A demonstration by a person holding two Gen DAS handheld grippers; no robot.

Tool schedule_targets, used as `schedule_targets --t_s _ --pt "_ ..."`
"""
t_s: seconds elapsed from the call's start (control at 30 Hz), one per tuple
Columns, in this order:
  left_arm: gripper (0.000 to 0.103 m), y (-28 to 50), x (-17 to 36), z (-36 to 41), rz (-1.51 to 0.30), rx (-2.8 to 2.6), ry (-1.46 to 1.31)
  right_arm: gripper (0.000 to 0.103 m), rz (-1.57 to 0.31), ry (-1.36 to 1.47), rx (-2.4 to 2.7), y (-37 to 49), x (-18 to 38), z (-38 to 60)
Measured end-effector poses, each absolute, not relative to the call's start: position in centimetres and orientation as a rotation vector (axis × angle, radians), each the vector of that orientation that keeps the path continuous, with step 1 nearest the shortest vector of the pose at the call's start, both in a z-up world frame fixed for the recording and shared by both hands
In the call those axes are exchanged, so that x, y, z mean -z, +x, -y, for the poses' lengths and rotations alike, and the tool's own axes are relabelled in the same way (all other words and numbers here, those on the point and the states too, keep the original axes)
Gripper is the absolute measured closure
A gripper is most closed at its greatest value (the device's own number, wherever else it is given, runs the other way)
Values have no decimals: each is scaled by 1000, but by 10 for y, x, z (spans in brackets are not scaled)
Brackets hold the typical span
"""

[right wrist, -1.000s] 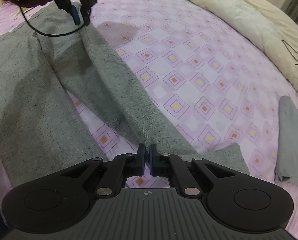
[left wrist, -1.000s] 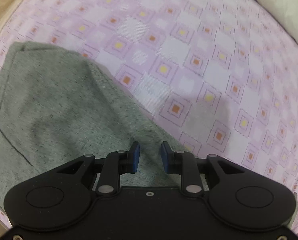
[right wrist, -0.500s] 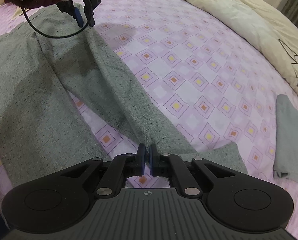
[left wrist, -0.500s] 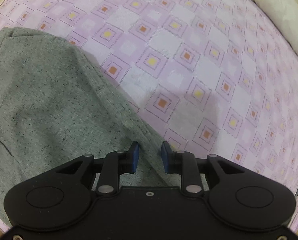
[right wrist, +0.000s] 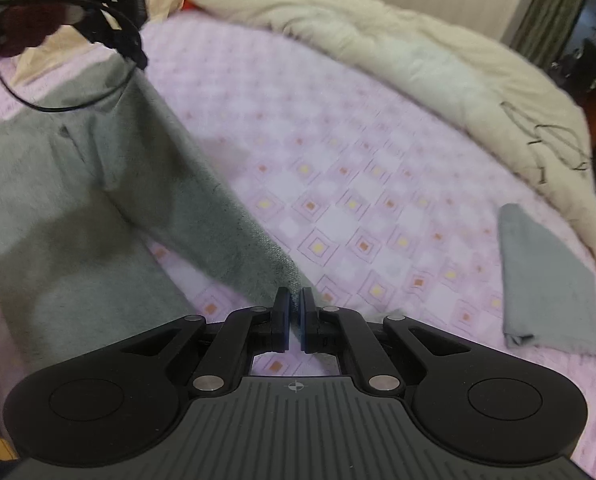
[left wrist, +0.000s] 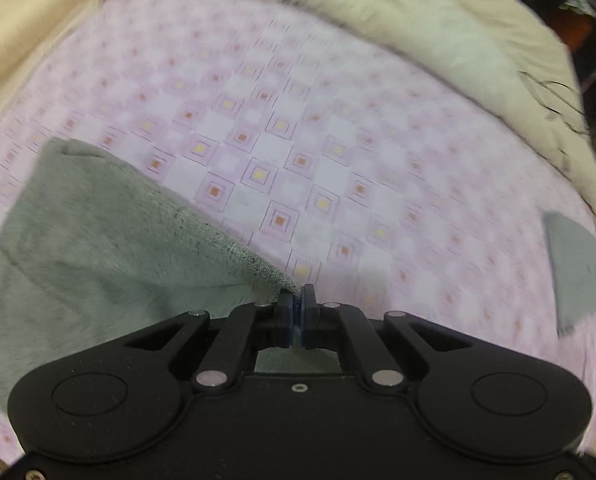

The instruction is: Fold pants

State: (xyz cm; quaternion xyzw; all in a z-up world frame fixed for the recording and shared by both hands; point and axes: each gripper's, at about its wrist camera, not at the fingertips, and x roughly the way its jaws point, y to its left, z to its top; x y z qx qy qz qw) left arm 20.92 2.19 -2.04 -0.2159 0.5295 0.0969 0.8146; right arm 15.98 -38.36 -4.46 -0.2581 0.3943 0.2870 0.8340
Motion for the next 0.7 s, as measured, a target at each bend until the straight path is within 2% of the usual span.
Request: schedule_targets --t_s 0.1,0.17,0.33,0.47,0.6,0.7 --pt "99 156 7 -23 -1114 -181 -415 98 -825 -573 -615 123 42 382" --pt "99 126 18 -25 -1145 -179 -394 98 -853 -590 -621 101 50 377" --pt "99 79 81 -27 -1297 -221 -389 98 -969 -646 -631 63 101 357" --pt "99 72 128 -24 -1394 -218 -359 95 -1081 -620 -601 58 129 354" --pt "99 75 139 -23 -1411 -193 -346 90 -1122 -451 -536 64 107 374" --pt "99 84 145 -21 -1419 -177 -332 75 -1083 -277 -416 72 85 397"
